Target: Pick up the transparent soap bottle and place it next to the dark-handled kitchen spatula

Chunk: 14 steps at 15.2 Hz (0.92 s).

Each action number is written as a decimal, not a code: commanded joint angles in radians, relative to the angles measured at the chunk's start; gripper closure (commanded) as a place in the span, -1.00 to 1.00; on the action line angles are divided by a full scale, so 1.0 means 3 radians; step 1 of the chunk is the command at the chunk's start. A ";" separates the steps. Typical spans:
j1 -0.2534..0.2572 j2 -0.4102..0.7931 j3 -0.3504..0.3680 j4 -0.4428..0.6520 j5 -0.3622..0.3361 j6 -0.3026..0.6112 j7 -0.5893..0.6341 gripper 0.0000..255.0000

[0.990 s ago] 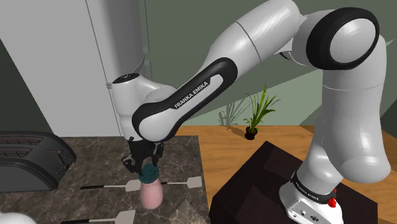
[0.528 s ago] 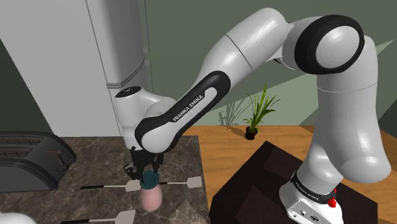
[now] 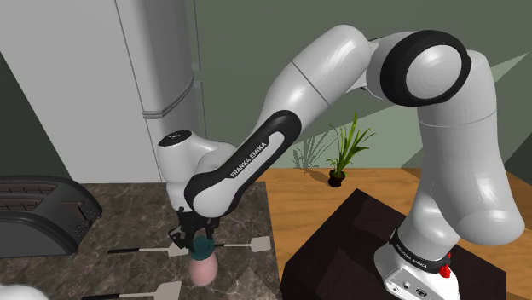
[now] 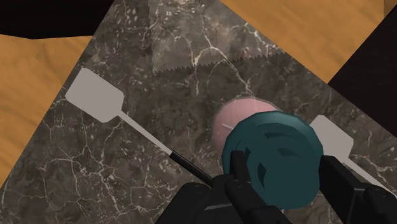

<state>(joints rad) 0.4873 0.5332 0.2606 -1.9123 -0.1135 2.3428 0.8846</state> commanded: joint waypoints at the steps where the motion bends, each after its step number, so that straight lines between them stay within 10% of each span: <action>1: 0.0001 0.0004 -0.0001 0.0000 -0.0002 0.0008 0.0001 1.00; 6: 0.0001 0.0004 -0.0001 0.0000 -0.0002 0.0008 0.0001 1.00; 7: 0.0001 0.0004 -0.0001 -0.0001 -0.0002 0.0008 0.0001 -1.00; 14: -0.0025 -0.0136 0.0029 0.0036 0.0043 -0.0167 -0.0027 -1.00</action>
<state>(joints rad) 0.4836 0.5101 0.2657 -1.9039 -0.1062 2.3130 0.8807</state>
